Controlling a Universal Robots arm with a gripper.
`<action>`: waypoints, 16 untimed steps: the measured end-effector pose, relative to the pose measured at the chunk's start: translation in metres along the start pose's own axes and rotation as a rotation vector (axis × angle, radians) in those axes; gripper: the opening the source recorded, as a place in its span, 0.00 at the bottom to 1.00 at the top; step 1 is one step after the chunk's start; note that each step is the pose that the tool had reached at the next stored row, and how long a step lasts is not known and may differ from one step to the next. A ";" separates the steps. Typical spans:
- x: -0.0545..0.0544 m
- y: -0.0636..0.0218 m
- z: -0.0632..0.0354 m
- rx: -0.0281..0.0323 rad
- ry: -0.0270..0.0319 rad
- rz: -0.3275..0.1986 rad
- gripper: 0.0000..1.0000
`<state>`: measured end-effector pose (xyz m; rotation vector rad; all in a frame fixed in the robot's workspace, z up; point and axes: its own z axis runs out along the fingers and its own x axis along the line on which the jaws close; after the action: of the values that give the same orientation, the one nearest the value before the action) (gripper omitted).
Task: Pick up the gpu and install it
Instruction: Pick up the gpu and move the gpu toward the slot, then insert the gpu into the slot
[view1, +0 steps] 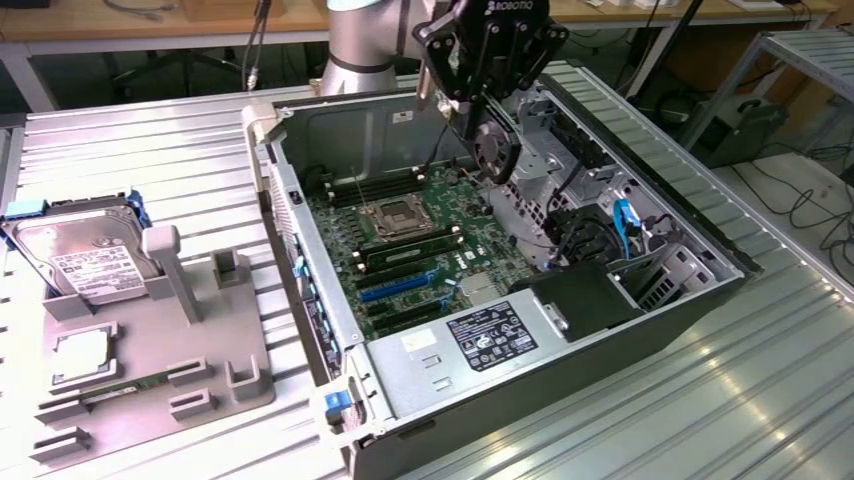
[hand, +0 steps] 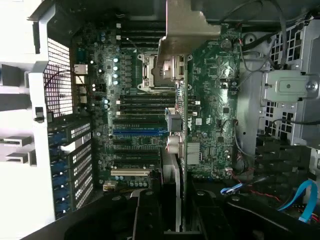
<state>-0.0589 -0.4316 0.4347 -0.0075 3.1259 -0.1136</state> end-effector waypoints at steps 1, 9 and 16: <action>-0.002 0.0000 0.0002 -0.0001 0.0000 0.000 0.28; -0.002 0.0000 0.0002 0.0000 0.0000 0.000 0.28; -0.002 0.0000 0.0002 0.0000 0.0000 0.000 0.28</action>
<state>-0.0566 -0.4315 0.4345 -0.0081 3.1259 -0.1136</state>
